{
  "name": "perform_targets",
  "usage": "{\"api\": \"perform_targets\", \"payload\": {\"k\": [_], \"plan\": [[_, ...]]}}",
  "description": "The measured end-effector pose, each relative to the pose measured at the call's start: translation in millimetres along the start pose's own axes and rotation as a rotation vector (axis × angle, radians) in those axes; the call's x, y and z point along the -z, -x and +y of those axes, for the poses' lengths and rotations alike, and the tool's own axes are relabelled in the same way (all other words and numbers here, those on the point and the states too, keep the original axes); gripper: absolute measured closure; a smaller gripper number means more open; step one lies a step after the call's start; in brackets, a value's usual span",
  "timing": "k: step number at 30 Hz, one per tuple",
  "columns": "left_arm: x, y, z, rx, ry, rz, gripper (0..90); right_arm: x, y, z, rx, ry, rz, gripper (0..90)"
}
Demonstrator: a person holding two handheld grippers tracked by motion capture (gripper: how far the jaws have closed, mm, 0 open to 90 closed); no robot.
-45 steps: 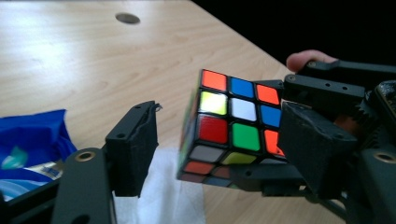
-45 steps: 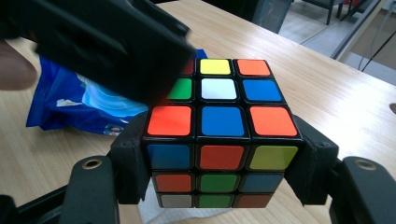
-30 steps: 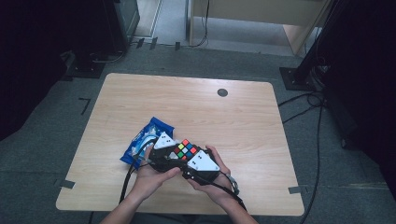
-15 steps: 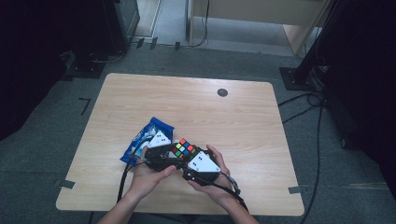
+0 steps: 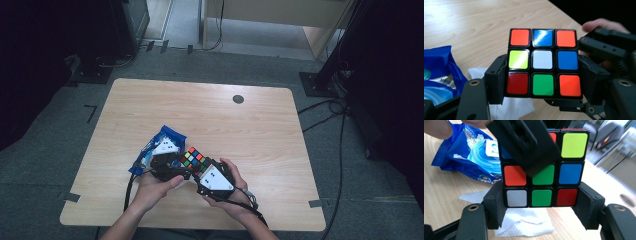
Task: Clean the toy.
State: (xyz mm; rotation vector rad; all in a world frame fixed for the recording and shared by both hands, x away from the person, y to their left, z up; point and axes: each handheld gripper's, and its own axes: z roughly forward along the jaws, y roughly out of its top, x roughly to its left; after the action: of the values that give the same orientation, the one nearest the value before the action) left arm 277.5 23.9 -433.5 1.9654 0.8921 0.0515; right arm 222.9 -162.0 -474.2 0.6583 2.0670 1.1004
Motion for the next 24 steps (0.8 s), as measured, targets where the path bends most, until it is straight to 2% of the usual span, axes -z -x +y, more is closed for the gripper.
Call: {"api": "perform_targets", "payload": {"k": [1,2,3,4,7,9,11,12,13,14,15,16,19,21,24], "plan": [[-1.0,0.5,-0.3,-0.002,-0.011,-0.005,32.5,0.8,-1.3,0.5,0.019,0.008,-0.004,35.0],[-2.0,1.1,-0.6,-0.005,-0.016,-0.008,32.9,2.8,-4.4,1.8,0.072,0.027,-0.015,35.0],[-2.6,1.7,-0.7,-0.008,-0.019,-0.009,32.9,2.8,-4.4,1.8,0.072,0.027,-0.015,35.0],[-2.4,1.9,-0.9,-0.016,-0.019,-0.010,33.5,3.9,-8.3,2.1,0.135,0.036,-0.032,35.0],[-1.4,2.3,-1.6,-0.030,-0.011,-0.005,33.8,3.6,-8.1,1.1,0.149,0.044,-0.029,34.9],[0.0,0.2,-1.8,-0.029,0.000,0.005,33.9,3.0,-5.7,0.5,0.125,0.046,-0.007,34.6],[6.2,-6.4,-1.6,-0.008,0.031,0.030,33.9,2.0,-2.6,-1.9,0.094,0.027,0.001,33.5],[10.7,-10.9,-1.5,0.000,0.044,0.037,33.9,-0.4,2.2,-7.1,0.055,-0.002,0.001,31.9],[13.9,-13.5,-1.9,0.009,0.062,0.046,33.9,-0.4,2.2,-7.1,0.055,-0.002,0.001,31.9],[18.2,-17.0,-2.7,0.012,0.084,0.060,33.9,-1.6,4.8,-9.3,0.029,-0.015,0.005,31.8],[22.9,-21.0,-4.6,-0.004,0.114,0.079,33.9,-3.7,8.8,-11.8,-0.014,-0.031,0.020,31.8],[25.9,-23.5,-6.8,-0.009,0.138,0.089,33.9,-6.9,13.6,-14.0,-0.080,-0.049,0.037,31.8],[31.5,-29.9,-16.4,-0.020,0.210,0.092,33.9,-18.9,22.1,-14.3,-0.250,-0.083,0.112,31.7],[33.4,-34.7,-25.7,-0.019,0.245,0.094,33.9,-29.9,22.5,-13.1,-0.330,-0.114,0.143,33.0],[34.7,-39.4,-32.9,-0.019,0.261,0.096,33.9,-45.7,16.5,-15.0,-0.350,-0.153,0.160,37.9]]}}
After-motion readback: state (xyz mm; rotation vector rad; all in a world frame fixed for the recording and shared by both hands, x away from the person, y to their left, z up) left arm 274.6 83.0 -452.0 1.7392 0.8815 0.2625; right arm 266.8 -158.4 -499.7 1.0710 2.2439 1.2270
